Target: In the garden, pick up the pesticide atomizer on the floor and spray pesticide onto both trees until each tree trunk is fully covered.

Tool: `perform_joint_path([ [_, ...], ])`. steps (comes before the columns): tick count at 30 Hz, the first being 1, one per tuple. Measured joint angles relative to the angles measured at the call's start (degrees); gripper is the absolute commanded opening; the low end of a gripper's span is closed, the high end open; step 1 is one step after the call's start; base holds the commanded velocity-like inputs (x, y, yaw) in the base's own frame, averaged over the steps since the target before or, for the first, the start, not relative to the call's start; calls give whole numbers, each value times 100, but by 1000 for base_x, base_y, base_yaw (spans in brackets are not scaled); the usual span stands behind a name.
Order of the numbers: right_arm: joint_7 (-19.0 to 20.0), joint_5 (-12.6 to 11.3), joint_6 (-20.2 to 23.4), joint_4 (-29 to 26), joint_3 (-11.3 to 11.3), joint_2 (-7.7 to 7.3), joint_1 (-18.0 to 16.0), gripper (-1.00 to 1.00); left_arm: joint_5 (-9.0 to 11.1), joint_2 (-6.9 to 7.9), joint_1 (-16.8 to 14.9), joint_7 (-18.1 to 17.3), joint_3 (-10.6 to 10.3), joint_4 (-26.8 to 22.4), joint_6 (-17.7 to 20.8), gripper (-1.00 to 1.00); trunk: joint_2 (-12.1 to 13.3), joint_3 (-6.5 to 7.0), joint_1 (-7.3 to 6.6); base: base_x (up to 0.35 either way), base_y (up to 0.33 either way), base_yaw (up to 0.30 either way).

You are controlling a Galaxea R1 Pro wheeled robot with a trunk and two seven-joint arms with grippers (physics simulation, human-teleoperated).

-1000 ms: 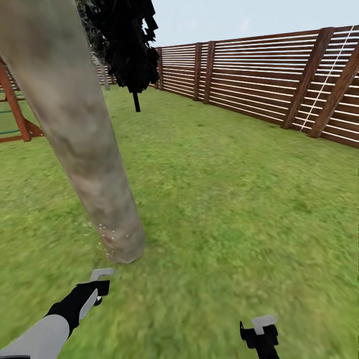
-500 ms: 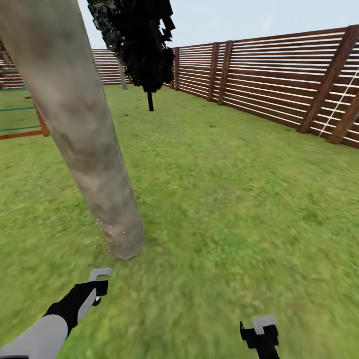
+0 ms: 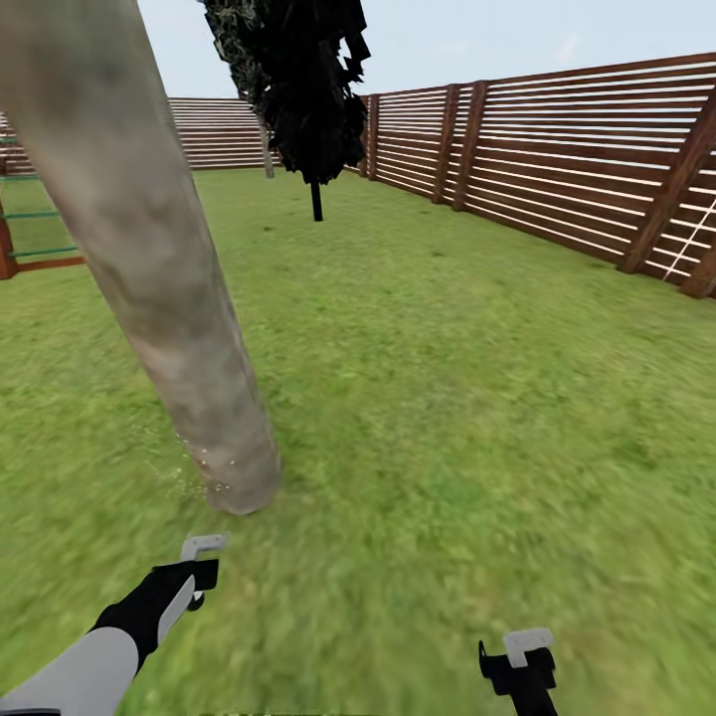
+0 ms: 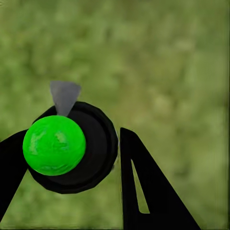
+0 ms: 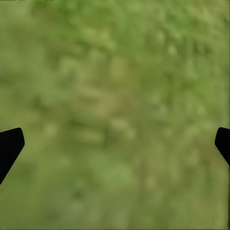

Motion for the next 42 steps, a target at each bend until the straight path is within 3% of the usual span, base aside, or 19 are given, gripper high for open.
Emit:
perform_joint_path([
  [17,-5,1,0,-2,0,-9,1,100,5,-6,-2,0,0,-7,-10,-100,0,0,1,9,-269,62],
  [20,-7,-1,0,-4,-2,-24,1,100,5,-30,-20,-9,-10,-137,-4,-100,0,0,2,-245,-203,57],
  [22,-8,0,0,-8,-1,-40,0,100,-10,-104,-48,-20,-25,-545,60,-100,0,1,2,-186,-123,229],
  [25,-7,-9,1,-10,-1,-44,1,100,-21,-145,-66,-32,-34,-1457,671,-100,0,1,0,-22,-14,272],
  [29,-7,-7,2,-10,-1,-44,1,100,-32,-99,-117,-41,-20,-1636,1050,-100,0,0,0,-1,-1,273],
  [34,6,-5,2,-3,1,-28,2,100,-76,-55,-120,-85,-52,-2466,1989,-100,0,0,0,0,0,47],
  [38,29,8,7,-2,1,-23,2,100,-14,191,-229,-250,-8,-3340,2570,-100,0,1,-1,0,0,0],
  [42,35,9,3,-2,9,-10,2,100,-10,320,-426,-411,6,-3599,2839,-100,0,0,0,0,0,4],
])
